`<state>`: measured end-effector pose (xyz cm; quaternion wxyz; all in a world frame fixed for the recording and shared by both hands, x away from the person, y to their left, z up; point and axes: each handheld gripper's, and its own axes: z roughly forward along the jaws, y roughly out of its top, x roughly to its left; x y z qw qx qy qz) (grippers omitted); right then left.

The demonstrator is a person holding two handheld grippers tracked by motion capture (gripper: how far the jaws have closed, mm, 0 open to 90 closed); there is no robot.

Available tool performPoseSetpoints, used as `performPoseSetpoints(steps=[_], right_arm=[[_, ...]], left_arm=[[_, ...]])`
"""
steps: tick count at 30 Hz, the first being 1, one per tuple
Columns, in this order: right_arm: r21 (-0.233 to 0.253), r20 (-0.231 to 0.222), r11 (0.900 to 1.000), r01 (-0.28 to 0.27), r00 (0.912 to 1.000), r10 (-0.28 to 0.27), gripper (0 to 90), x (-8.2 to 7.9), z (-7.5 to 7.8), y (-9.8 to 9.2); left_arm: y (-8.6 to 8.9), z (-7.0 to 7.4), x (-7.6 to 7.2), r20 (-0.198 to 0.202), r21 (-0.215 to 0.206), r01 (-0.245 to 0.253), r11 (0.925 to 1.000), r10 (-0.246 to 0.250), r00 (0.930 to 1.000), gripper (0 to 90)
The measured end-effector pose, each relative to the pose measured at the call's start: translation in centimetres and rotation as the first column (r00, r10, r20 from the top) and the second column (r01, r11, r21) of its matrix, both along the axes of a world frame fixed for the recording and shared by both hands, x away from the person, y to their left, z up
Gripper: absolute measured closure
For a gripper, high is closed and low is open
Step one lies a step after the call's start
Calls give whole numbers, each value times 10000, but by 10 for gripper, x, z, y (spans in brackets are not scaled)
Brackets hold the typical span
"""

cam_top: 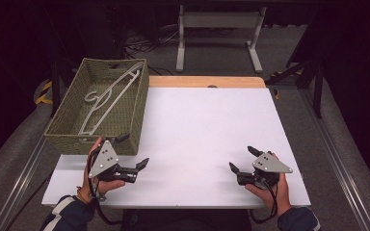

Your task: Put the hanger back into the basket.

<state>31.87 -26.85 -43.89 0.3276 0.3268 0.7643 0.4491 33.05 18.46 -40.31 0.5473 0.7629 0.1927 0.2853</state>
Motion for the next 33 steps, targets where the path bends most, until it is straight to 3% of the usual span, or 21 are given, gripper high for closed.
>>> performPoseSetpoints(steps=[8,11,19,24,27,33], right_arm=[[53,79,10000,-19,10000,19,152,-2,2,2],[-4,176,10000,-60,9998,60,143,-2,2,4],[-205,570,9998,-77,9983,89,123,-5,3,6],[-58,1026,9998,-207,9945,212,122,-8,5,6],[-34,1235,9997,-247,9920,249,122,-10,7,6],[-48,1188,9999,-155,9928,160,122,-10,6,5]], left_arm=[[4,-24,-2,-554,554,-91,9984,122,9984,51],[6,-31,-2,-768,568,-125,9983,168,9969,49],[21,-42,0,-1202,303,-475,9984,509,9914,36],[27,-43,-1,-1014,146,-628,9979,639,9928,32],[28,-43,-2,-1144,199,-542,9983,561,9918,29],[28,-45,0,-1306,134,-574,9983,587,9897,27]])
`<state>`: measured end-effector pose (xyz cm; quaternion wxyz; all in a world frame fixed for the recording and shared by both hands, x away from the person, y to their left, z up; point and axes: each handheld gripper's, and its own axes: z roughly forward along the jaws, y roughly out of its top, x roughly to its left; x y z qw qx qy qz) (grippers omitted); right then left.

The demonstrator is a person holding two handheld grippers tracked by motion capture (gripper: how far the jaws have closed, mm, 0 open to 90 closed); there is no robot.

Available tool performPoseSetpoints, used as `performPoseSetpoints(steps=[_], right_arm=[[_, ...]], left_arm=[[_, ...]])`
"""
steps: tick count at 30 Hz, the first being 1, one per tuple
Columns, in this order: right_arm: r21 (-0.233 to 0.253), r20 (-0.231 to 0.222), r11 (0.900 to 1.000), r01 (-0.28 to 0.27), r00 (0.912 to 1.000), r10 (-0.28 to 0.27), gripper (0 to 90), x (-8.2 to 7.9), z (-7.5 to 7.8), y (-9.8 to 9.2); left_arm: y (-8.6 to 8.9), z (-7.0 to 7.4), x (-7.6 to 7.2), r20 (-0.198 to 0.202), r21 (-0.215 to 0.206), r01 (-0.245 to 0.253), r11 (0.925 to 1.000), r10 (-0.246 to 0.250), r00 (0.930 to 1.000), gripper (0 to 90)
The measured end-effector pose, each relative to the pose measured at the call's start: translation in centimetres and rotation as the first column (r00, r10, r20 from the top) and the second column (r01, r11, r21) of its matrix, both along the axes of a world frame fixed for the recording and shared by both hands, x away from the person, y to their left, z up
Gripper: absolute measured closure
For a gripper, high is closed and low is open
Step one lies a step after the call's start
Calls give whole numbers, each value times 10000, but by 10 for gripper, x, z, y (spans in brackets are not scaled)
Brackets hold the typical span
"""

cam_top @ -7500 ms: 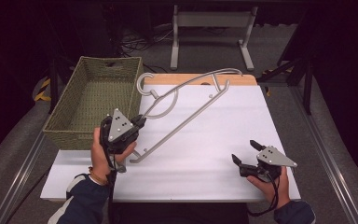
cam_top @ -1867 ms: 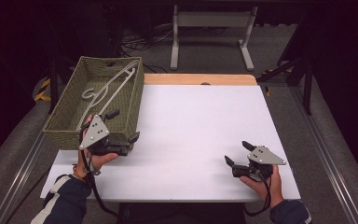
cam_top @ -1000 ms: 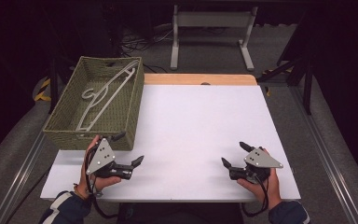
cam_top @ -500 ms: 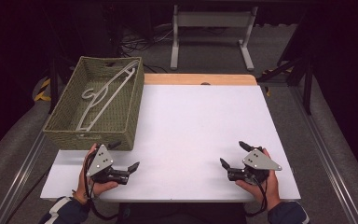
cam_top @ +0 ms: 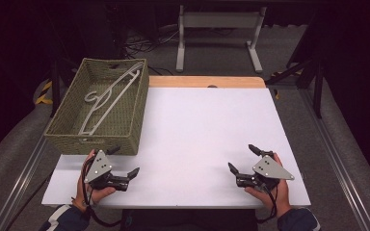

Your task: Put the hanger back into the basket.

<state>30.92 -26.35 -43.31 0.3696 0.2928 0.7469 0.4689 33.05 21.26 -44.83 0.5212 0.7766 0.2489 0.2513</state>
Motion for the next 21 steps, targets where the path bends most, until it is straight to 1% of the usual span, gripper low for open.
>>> performPoseSetpoints(steps=[1,2,3,5,8,14,16,21], right_arm=[[-7,1,10000,4,10000,-4,122,0,0,0],[-26,-3,10000,4,10000,-4,122,0,0,-1],[-45,-3,10000,14,10000,-14,122,0,0,-1],[-21,-18,10000,72,10000,-72,122,0,-1,-1],[-47,-83,9999,124,9999,-125,121,-1,-1,-2],[-54,-145,9998,206,9997,-207,121,-2,-1,-2],[-40,-171,9998,196,9997,-197,121,-1,-1,-1],[-32,-153,9999,164,9997,-165,121,-1,-1,-1]], left_arm=[[0,0,0,37,102,-56,9999,56,10000,27],[-1,0,0,95,62,-67,10000,67,9999,27],[0,0,0,38,0,-13,10000,13,10000,27],[1,0,1,65,77,-34,10000,33,10000,27],[2,0,0,91,-73,-23,10000,24,10000,28],[2,1,0,102,-66,7,10000,-6,9999,28],[2,0,0,26,-162,-43,9999,43,10000,28],[3,1,1,102,-187,-98,9998,100,9999,28]])
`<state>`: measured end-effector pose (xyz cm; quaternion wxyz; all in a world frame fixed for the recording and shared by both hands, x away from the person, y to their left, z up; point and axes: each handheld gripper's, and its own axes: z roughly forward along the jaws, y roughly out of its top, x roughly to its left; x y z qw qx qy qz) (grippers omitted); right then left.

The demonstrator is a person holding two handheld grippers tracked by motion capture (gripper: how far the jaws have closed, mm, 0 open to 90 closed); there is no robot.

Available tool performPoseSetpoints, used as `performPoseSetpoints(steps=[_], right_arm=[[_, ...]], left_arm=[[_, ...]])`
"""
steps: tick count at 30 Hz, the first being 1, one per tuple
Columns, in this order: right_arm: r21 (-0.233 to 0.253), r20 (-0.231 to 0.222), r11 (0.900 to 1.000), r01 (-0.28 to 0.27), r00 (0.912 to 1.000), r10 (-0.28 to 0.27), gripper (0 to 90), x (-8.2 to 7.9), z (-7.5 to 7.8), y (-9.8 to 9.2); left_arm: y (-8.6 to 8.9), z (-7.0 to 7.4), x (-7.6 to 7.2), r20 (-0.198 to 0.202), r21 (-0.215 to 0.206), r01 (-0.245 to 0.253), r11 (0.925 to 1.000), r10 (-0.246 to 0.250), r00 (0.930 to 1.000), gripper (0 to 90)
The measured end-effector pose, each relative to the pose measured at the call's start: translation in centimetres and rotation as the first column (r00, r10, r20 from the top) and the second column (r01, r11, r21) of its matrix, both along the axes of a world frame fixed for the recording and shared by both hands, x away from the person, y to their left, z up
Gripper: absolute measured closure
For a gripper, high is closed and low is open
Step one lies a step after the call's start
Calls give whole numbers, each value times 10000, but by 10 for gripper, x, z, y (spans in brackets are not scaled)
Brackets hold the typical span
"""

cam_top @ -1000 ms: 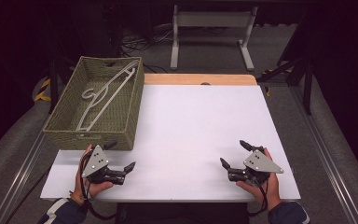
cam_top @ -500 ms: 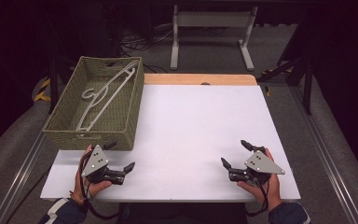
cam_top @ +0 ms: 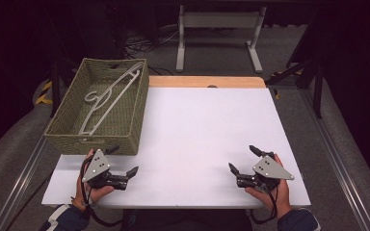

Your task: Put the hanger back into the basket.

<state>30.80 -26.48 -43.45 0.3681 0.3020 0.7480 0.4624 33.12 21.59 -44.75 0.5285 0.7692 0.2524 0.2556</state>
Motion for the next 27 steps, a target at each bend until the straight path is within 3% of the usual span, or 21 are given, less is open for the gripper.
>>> performPoseSetpoints(steps=[27], right_arm=[[-172,-7,9999,0,10000,0,121,0,-2,-1]], left_arm=[[-3,-2,3,-177,169,123,9998,-120,9998,30]])
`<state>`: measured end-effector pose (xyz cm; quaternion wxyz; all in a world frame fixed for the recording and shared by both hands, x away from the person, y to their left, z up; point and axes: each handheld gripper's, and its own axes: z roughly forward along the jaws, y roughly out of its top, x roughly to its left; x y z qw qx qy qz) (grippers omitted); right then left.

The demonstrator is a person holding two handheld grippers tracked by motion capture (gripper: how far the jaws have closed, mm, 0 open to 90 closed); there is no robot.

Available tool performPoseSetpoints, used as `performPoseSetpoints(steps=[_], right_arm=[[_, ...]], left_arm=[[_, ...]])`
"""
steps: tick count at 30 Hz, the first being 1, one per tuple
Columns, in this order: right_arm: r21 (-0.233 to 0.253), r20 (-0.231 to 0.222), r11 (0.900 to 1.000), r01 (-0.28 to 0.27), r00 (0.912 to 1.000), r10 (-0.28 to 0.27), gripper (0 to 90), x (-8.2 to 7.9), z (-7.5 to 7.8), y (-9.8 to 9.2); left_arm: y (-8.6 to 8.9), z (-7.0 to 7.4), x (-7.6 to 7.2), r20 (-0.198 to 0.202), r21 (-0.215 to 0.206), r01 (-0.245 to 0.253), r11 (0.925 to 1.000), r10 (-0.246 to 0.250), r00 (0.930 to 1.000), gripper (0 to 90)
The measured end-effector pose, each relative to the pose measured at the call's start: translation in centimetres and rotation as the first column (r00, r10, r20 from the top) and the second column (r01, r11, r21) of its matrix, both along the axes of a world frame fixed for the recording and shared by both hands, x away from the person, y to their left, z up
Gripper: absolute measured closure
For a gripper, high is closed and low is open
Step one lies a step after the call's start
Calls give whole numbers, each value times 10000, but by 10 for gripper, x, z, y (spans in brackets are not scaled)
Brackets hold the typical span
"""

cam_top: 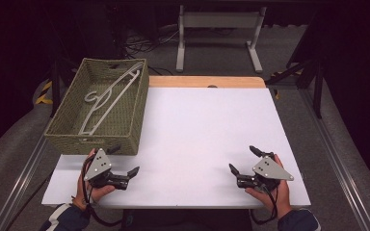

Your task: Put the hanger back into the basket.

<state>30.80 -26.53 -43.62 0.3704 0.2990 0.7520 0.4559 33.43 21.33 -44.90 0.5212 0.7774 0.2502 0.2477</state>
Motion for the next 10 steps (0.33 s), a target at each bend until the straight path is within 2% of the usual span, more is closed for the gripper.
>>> performPoseSetpoints(steps=[7,10], right_arm=[[-118,-15,9999,32,10000,-32,122,1,-2,-1],[1,-87,10000,72,9999,-72,122,1,-1,-2]], left_arm=[[-2,-1,2,-112,150,14,9999,-12,9999,32],[-2,-3,2,-181,227,-25,9997,29,9998,32]])
